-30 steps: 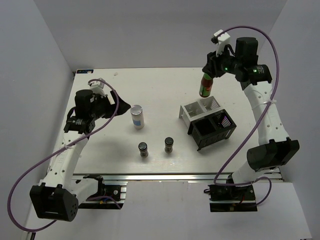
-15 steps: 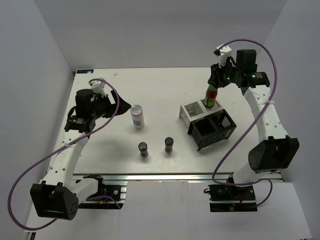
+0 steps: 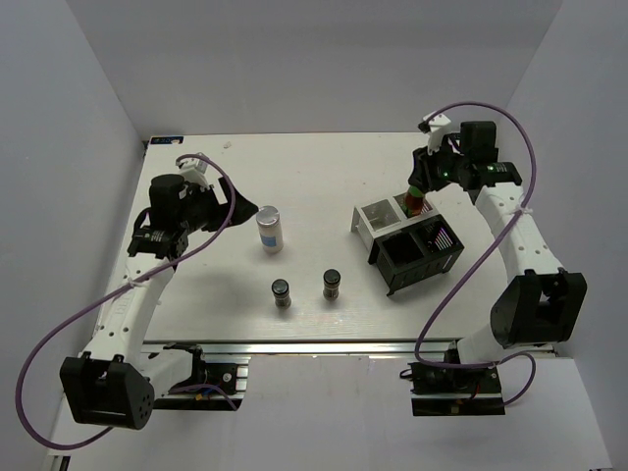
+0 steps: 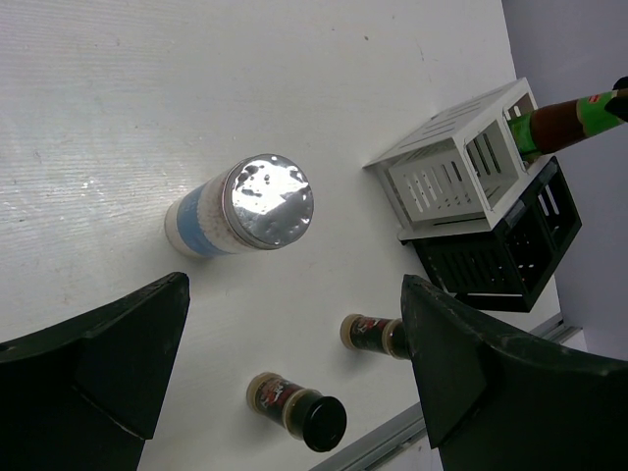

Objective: Organize the condiment bottles

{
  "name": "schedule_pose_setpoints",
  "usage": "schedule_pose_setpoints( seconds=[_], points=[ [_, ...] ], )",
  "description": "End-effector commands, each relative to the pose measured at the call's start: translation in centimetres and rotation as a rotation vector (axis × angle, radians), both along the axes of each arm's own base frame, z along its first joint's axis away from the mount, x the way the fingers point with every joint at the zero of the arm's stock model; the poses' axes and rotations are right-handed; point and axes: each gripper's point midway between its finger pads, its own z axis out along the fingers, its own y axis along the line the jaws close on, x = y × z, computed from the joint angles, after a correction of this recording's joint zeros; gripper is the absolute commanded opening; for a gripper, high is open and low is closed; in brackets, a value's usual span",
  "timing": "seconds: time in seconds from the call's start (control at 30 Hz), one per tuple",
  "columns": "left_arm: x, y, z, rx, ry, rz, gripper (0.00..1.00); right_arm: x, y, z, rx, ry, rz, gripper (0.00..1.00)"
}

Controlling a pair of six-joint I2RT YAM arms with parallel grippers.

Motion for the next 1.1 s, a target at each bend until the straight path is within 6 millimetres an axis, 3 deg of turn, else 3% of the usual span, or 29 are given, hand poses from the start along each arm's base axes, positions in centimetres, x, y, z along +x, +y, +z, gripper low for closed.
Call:
schedule_pose_setpoints(
  seconds=[0.0,0.37,0.53,0.57,0.7,0.87,1.0,1.03,1.07],
  points=[
    [0.2,-0.3,0.6,-0.009,-0.021,-0.020,0.98,1.2,0.2,5.4,0.031,-0.231,0.015,0.00],
    [0.9,-0.3,0.6,-0.008,-0.002,-0.012,0.98,1.1,0.1,2.0,0.024,-0.206,0.013,0.00],
    [1.2,-0.3,0.6,-0.005,0.006,-0.009,0.98,1.0,0.0,0.8,0.009,-0.190,0.018,0.27],
    [1.3,-0.4,0.5,-0.006,0.009,-0.012,0.98,1.0,0.0,0.5,0.005,-0.189,0.022,0.39],
    [1.6,-0.5,0.8,-0.008,0.006,-0.016,0.98,0.9,0.0,0.2,0.003,-0.182,0.023,0.62],
    [1.9,-0.8,1.4,-0.003,-0.006,-0.020,0.98,1.0,0.0,1.8,0.010,-0.206,0.020,0.79],
    [2.1,-1.6,1.6,0.023,-0.010,-0.036,0.98,1.3,0.2,5.3,0.037,-0.242,0.009,0.86],
    [2.2,-1.7,1.5,0.037,-0.007,-0.041,0.98,1.3,0.4,7.5,0.050,-0.267,0.017,0.86],
    [2.2,-1.9,1.7,0.048,-0.009,-0.043,0.98,1.3,0.6,8.4,0.056,-0.278,0.026,0.87]
  ],
)
